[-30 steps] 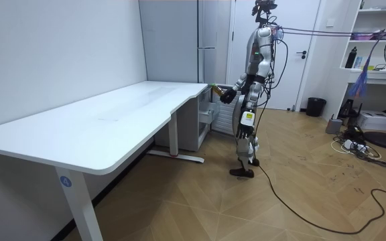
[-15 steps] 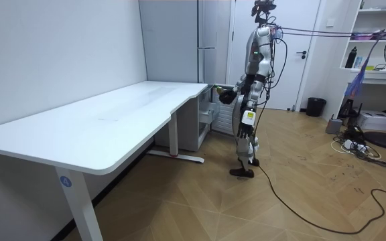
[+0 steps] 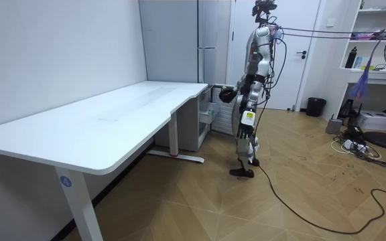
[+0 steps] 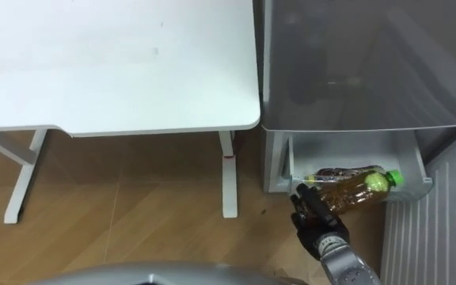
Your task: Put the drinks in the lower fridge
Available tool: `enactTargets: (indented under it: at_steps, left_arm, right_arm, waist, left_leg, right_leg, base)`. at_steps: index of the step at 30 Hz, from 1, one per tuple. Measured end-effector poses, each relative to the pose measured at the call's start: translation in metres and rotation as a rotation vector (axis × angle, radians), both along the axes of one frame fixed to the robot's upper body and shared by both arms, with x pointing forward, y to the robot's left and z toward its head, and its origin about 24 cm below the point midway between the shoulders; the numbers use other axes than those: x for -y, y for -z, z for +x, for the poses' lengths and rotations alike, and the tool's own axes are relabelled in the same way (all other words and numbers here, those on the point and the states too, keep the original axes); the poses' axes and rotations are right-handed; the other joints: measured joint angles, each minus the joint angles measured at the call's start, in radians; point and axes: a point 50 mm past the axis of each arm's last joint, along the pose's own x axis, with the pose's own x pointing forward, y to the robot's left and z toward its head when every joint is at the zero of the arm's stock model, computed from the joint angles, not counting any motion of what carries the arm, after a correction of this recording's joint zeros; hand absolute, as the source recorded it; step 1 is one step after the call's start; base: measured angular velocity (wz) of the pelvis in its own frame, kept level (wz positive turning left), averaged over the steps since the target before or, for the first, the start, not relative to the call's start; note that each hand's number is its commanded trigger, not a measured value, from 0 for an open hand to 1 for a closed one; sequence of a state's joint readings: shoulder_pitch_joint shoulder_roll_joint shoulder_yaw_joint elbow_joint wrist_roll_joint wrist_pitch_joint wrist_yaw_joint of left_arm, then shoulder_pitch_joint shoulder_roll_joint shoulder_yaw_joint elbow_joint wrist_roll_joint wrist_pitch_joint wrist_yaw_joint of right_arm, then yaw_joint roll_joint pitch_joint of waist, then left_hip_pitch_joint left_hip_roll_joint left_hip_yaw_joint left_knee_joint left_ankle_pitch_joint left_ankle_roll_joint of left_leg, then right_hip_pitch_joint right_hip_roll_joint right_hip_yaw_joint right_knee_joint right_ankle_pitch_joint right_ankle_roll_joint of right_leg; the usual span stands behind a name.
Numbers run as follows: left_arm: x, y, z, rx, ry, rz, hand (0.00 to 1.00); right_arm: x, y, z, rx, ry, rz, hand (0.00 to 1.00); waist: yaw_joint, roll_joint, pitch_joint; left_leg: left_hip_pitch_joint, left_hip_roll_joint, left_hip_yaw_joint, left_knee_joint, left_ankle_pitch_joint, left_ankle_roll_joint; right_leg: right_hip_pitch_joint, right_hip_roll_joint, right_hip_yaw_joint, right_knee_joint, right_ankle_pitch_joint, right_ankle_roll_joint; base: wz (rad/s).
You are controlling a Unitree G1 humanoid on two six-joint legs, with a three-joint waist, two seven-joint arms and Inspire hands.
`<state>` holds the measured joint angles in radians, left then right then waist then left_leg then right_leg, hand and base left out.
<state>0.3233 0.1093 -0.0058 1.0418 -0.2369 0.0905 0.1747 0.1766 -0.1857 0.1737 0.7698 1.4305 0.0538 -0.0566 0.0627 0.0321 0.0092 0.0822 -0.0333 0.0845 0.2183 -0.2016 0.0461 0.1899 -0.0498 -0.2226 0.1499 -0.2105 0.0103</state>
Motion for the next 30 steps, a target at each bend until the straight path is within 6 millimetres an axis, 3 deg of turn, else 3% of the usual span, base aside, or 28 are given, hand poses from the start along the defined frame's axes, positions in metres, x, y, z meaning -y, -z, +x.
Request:
enactTargets:
  at_steps: [13,20,26,30]
  left_arm:
    - [0.007,0.002,-0.001,-0.076,0.294,-0.038,0.0]
    - [0.008,0.002,-0.002,-0.097,0.321,-0.058,0.0]
    - [0.007,0.002,-0.002,-0.101,0.351,-0.066,0.0]
    - [0.005,0.001,0.005,-0.084,0.388,-0.069,0.0]
  right_arm:
    - [-0.008,-0.006,0.024,0.064,0.084,0.064,1.0]
    - [-0.009,-0.007,0.026,0.07,0.086,0.069,1.0]
    - [-0.001,-0.009,0.029,0.092,0.188,0.104,1.0]
    - [0.011,-0.018,0.046,0.136,0.28,0.109,1.0]
  waist:
    - [-0.003,-0.009,0.0034]
    - [-0.004,-0.009,0.0032]
    - [-0.004,-0.004,0.0031]
    - [-0.009,0.0,0.0032]
  left_leg:
    - [-0.004,-0.001,-0.006,0.005,0.0,0.0]
    - [-0.007,-0.011,-0.013,0.004,0.0,0.0]
    - [-0.01,-0.013,-0.019,0.004,0.0,0.001]
    - [-0.027,-0.014,-0.021,0.006,0.001,0.002]
  right_leg:
    - [0.002,-0.001,-0.002,0.001,-0.001,0.001]
    - [0.002,-0.002,-0.003,0.001,-0.003,0.002]
    - [0.001,-0.003,-0.007,0.001,-0.003,0.003]
    - [-0.002,-0.004,-0.024,0.001,-0.003,0.003]
  base:
    - [0.0]
    - [0.02]
    - [0.02]
    - [0.1]
